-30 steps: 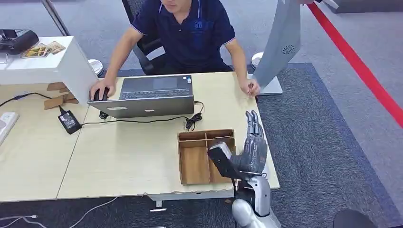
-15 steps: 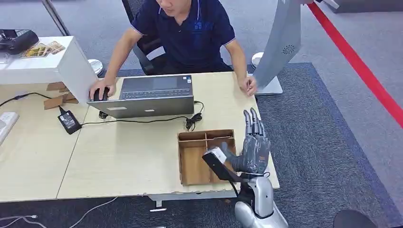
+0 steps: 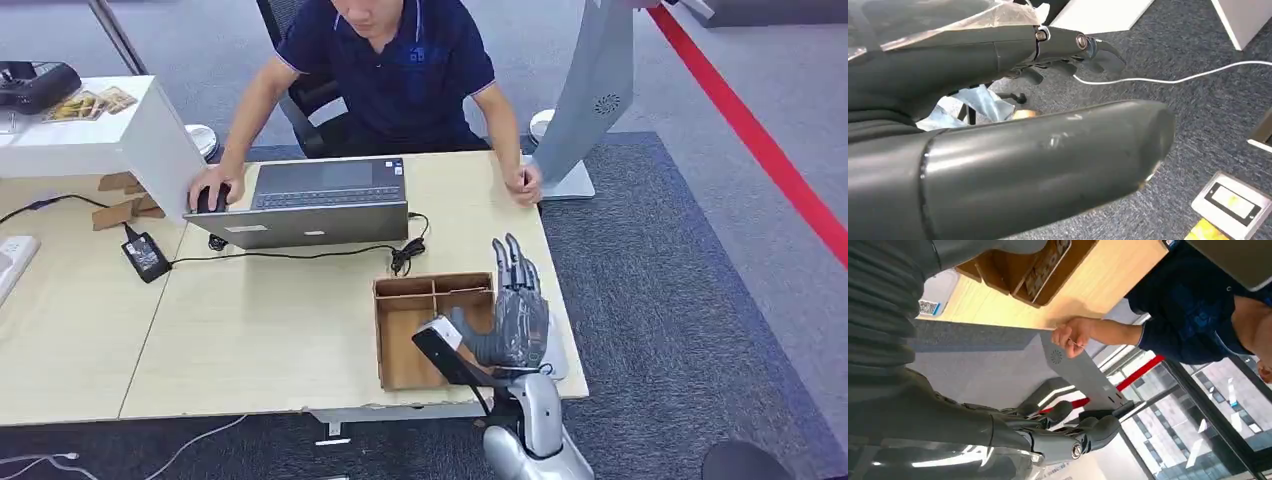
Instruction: Pass the card to the sensor for recognition and then transmit it.
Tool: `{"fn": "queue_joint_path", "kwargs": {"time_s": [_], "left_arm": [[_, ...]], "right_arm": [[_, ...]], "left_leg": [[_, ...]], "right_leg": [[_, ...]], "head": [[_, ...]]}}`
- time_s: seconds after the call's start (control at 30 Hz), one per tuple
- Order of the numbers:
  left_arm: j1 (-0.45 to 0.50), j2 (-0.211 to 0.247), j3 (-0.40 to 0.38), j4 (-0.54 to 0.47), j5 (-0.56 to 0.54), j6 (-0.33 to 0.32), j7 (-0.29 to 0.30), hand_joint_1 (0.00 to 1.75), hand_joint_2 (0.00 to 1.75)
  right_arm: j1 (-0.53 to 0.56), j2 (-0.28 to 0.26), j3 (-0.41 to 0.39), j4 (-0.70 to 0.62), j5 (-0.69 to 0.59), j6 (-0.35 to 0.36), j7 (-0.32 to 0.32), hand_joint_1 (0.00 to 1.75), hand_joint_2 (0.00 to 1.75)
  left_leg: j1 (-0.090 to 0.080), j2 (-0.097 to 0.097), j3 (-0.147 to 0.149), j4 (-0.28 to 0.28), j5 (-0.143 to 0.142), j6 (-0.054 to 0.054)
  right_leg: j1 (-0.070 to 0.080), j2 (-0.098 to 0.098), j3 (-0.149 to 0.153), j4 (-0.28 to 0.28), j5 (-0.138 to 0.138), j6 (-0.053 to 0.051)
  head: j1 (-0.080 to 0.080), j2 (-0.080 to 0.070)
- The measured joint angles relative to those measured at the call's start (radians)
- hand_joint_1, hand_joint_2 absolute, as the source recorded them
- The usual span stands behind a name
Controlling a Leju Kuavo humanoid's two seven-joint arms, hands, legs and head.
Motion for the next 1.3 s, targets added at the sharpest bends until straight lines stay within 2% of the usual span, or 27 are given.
{"fn": "queue_joint_path", "kwargs": {"time_s": [0.43,0.97,1.3], "left_arm": [[-0.001,0.0,-0.009,0.0,-0.003,0.0,0.0,0.0,0.0],[-0.001,0.0,-0.024,0.0,0.0,0.0,0.0,0.0,0.0],[-0.001,0.0,-0.025,0.0,0.003,0.0,-0.001,0.0,0.0]], "right_arm": [[-0.015,0.018,-0.005,0.048,0.039,-0.001,-0.01,0.0,1.75],[-0.027,0.051,-0.05,0.06,0.085,-0.001,-0.04,0.0,1.75],[-0.029,0.061,-0.065,0.061,0.105,-0.001,-0.032,0.0,1.75]], "left_leg": [[0.0,0.0,0.0,0.0,0.0,0.0],[0.0,0.0,0.0,0.0,-0.001,0.0],[0.0,0.0,0.0,0.0,-0.001,0.0]], "right_leg": [[0.0,0.0,0.0,0.0,0.0,0.0],[0.0,0.0,0.0,0.0,0.0,0.0],[0.0,0.0,0.0,0.0,-0.001,0.0]], "head": [[0.0,0.0],[0.0,0.0],[0.0,0.0]]}}
